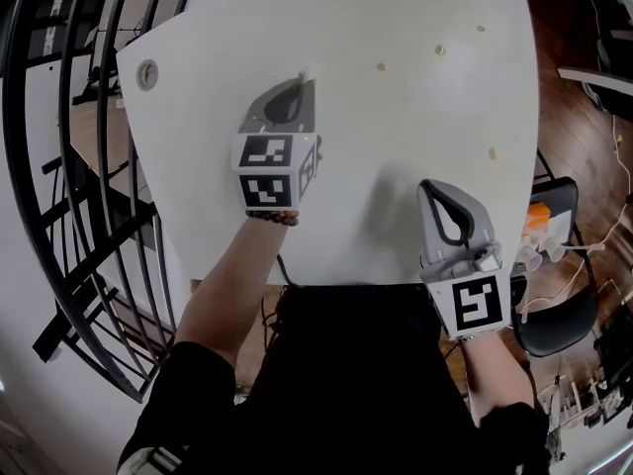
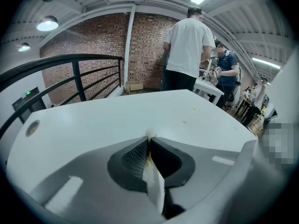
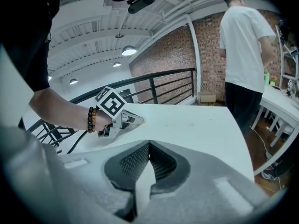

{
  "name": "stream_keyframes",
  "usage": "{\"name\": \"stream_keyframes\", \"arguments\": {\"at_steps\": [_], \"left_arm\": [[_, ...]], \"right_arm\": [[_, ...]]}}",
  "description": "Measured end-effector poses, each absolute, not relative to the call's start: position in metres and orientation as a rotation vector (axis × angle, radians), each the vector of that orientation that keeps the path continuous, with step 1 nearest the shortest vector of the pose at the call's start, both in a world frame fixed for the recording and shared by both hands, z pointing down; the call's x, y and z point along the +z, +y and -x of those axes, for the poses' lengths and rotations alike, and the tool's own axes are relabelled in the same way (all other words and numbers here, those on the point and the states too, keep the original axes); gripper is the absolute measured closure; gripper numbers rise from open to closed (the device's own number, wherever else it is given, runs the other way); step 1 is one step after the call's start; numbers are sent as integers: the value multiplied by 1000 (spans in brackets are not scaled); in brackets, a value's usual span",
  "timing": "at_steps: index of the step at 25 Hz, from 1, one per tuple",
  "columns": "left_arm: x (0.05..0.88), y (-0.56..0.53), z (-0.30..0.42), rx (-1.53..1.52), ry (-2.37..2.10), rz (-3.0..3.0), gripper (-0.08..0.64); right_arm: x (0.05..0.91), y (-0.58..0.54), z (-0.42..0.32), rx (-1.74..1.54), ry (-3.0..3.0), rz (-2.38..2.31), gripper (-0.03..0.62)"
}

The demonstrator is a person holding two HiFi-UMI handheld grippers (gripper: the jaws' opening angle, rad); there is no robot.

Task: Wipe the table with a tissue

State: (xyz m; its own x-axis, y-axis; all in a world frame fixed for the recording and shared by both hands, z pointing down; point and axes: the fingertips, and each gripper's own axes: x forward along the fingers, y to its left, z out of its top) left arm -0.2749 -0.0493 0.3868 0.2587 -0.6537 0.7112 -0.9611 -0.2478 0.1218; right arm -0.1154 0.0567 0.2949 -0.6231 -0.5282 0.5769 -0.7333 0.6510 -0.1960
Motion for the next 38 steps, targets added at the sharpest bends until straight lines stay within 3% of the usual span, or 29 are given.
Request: {"name": "stream_keyframes", "arguments": {"at_steps": [38], "left_arm": [[352, -47, 217, 597, -1327, -2144, 529]], "right_arm": [[275, 60, 125, 508, -2380, -1084, 600]]}}
